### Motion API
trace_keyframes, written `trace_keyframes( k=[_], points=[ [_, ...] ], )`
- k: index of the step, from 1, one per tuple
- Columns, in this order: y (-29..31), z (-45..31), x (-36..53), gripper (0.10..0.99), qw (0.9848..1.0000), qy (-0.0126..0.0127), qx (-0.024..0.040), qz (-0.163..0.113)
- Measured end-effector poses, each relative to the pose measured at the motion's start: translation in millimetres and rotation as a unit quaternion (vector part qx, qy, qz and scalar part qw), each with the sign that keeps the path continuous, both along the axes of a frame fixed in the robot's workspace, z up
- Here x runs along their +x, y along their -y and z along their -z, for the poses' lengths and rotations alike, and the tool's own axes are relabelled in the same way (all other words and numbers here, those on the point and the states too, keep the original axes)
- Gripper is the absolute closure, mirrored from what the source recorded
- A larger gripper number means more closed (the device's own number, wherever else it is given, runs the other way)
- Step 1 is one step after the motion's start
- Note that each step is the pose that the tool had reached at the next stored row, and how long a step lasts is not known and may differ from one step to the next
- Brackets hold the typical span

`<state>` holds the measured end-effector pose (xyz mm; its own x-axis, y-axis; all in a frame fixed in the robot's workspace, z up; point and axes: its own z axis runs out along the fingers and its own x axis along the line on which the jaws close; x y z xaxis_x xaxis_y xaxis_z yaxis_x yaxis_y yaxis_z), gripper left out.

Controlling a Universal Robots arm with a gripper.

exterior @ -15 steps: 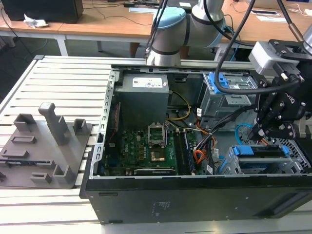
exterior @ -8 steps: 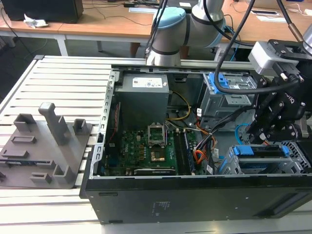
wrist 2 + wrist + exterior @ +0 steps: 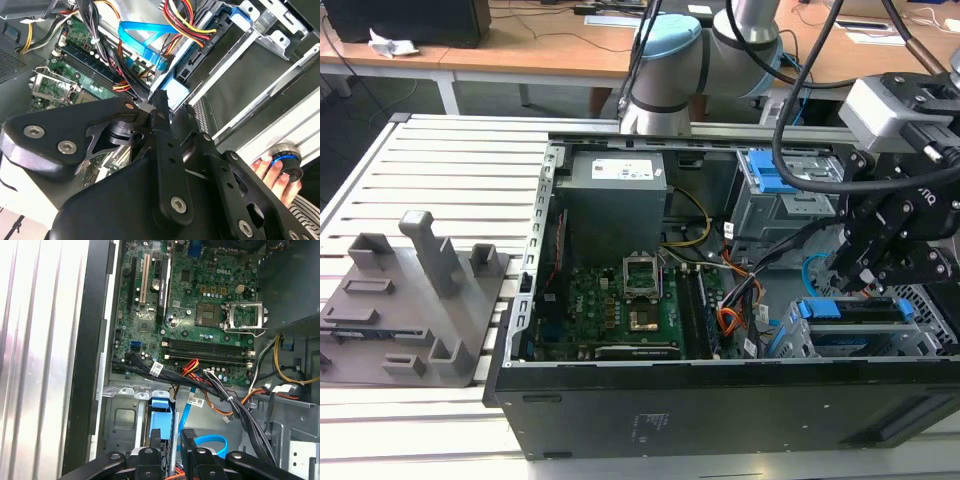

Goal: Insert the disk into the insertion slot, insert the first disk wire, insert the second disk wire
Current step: 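Insert the second disk wire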

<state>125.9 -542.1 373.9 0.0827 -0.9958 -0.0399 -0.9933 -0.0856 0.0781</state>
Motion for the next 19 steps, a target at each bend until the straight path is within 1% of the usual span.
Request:
trace_keyframes(
  k=[3,4,7,9,10,12,15,16,18,19],
  points=[
    [-0.3,-0.3,0.0,0.784,1.0,0.0,-0.0002,0.0],
    [-1.8,-0.3,0.0,0.784,1.0,0.0,-0.0002,0.0],
    [-10.9,-0.2,0.0,0.784,1.0,0.0,-0.0002,0.0],
    [-20.5,-0.2,0.0,0.784,1.0,0.0,-0.0001,0.0],
    [-23.3,-0.2,0.0,0.784,1.0,0.0,-0.0001,-0.001],
    [-23.8,0.2,0.0,0.784,1.0,0.0,-0.0001,-0.005],
    [-23.9,2.8,0.2,0.784,0.9997,0.0,-0.0003,-0.023],
    [-24.2,4.0,0.7,0.784,0.9997,0.0,-0.0004,-0.024],
    [-24.6,4.6,2.1,0.784,0.9997,0.0,-0.0007,-0.024],
    [-24.6,5.2,5.4,0.784,0.9997,-0.0001,-0.0025,-0.024]
  ],
)
